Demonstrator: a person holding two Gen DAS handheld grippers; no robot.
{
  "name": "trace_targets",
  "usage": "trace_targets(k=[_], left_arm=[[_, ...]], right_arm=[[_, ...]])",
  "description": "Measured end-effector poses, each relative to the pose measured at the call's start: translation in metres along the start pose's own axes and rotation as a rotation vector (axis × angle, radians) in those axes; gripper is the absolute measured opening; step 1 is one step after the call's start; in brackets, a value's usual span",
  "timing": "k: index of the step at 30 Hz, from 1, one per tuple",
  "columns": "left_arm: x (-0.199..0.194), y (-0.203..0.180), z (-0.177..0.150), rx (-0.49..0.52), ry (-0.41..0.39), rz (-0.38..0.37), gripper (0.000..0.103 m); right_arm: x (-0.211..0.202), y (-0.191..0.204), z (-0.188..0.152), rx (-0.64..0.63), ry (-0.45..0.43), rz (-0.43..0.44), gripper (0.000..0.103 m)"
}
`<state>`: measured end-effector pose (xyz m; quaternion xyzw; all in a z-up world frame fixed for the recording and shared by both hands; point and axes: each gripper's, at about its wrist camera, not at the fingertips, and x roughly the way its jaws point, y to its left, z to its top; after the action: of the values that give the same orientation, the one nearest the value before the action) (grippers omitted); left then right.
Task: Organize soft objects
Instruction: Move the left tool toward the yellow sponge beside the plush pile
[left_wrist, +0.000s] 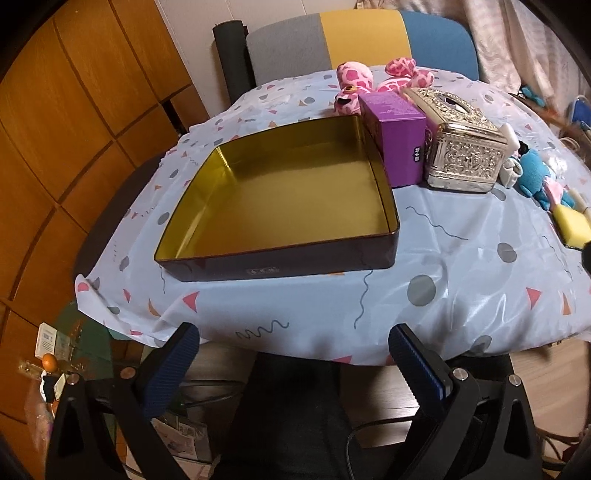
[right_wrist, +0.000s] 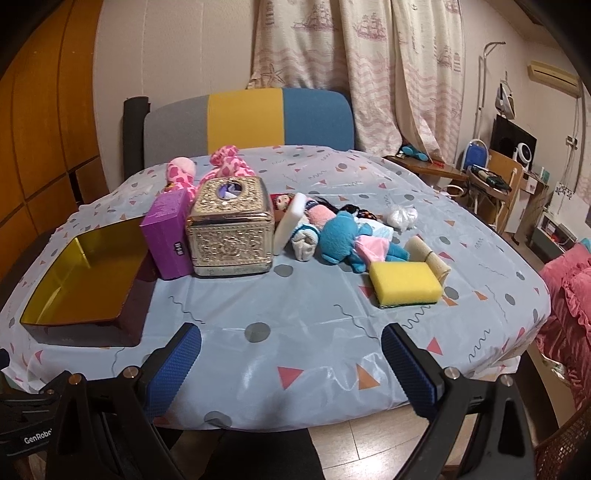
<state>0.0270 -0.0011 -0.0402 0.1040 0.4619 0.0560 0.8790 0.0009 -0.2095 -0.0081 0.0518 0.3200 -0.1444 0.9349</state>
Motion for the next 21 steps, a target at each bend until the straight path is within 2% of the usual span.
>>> trace_targets(k=[6, 8, 10, 11, 12, 15, 18, 21], left_arm=[[-0.001, -0.013, 0.015, 0.041, -0.017, 0.027, 0.103], [-0.002, -0.020, 0.020, 0.058, -0.020, 0.011, 0.103], [-0.001, -0.030, 0.025, 0.077, -0.021, -0.074, 0.103], [0.000, -0.034, 0.028, 0.081, -0.010, -0.125, 0.103], [0.003, -0.040, 0.031, 0.079, 0.005, -0.195, 0.103], [0.010, -0.061, 0.043, 0.065, 0.033, -0.391, 0.103], [0.017, -0.095, 0.056, 0.097, 0.058, -0.482, 0.103], [0.023, -0.132, 0.067, 0.165, 0.053, -0.545, 0.103]], right_arm=[[0.010, -0.021, 0.008, 0.020, 0.044, -0.047, 0.100], [0.019, -0.036, 0.013, 0.019, 0.079, -0.047, 0.100], [0.031, -0.057, 0.019, 0.024, 0.109, -0.026, 0.098], [0.035, -0.069, 0.021, 0.037, 0.111, -0.015, 0.092], [0.039, -0.086, 0.024, 0.061, 0.111, -0.007, 0.088], [0.050, -0.120, 0.026, 0.090, 0.115, -0.048, 0.088], [0.062, -0.154, 0.023, 0.138, 0.117, -0.057, 0.088], [0.077, -0.190, 0.012, 0.232, 0.158, -0.065, 0.088]])
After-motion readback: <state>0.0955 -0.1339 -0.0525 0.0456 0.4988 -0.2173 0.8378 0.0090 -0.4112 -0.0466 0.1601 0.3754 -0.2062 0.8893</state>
